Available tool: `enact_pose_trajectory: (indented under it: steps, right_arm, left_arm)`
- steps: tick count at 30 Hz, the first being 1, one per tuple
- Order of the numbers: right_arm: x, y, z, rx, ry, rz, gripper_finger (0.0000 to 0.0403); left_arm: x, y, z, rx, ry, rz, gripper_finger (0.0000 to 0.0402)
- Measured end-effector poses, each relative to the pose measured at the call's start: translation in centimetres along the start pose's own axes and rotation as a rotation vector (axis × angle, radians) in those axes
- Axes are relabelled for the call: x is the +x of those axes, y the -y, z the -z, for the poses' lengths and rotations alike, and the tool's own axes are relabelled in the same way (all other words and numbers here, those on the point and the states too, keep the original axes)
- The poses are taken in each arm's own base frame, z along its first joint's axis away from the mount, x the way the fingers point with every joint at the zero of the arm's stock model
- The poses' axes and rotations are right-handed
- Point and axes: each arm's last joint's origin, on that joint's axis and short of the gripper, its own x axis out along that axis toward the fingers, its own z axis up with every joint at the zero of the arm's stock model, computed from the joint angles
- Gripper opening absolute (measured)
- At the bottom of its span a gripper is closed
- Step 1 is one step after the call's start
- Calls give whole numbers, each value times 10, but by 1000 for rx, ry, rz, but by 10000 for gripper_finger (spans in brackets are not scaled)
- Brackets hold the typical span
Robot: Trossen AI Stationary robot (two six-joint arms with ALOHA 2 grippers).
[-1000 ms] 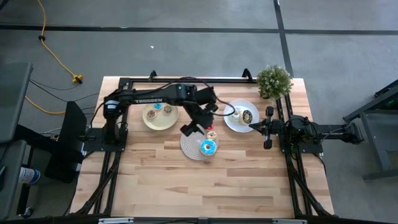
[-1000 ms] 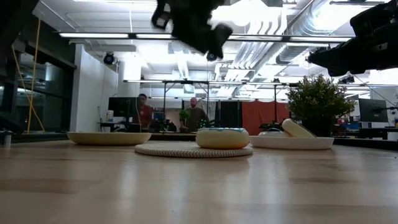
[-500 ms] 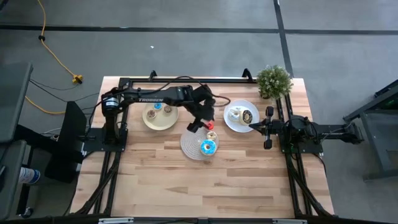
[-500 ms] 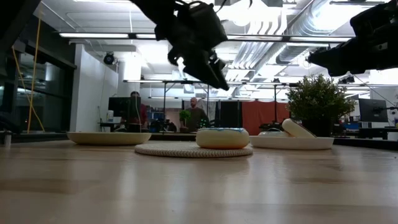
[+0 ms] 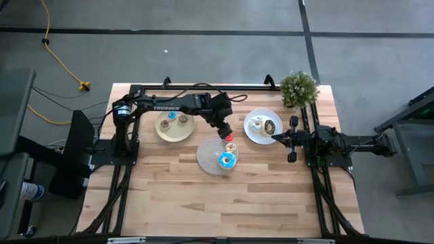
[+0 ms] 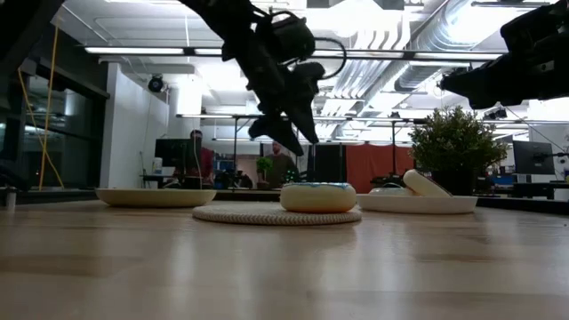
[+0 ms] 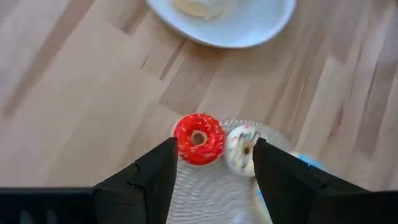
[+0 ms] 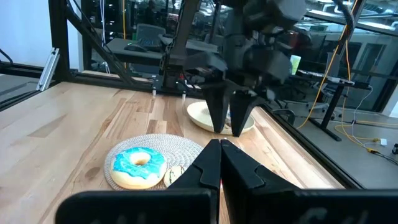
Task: Pick & Place donuts
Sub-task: Put the small red donut on the brown plate
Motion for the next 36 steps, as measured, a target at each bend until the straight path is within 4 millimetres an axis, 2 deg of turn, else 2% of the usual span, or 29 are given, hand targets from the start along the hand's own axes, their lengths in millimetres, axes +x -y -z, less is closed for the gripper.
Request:
enact_pose_trajectory:
  steps: [4, 11, 18, 25, 29, 36]
  right_arm:
    - [0, 0, 0, 0, 0, 0, 0]
    - [0, 0, 0, 0, -2, 1, 0]
    - [1, 0, 1, -2, -14, -5, 0]
    - [2, -1, 2, -3, -26, -5, 0]
    - [1, -1, 2, -2, -24, -6, 0]
    - [2, -1, 2, -3, -25, -7, 0]
  left_arm:
    - [10, -3, 3, -240, -27, -27, 202]
    - [20, 4, -5, -438, 15, -112, 202]
    - [38, 19, -13, -452, 45, -201, 202]
    - [45, 24, -4, -432, -9, -270, 208]
    - [46, 25, -1, -424, -21, -282, 240]
    - [46, 29, -1, -422, -26, -260, 330]
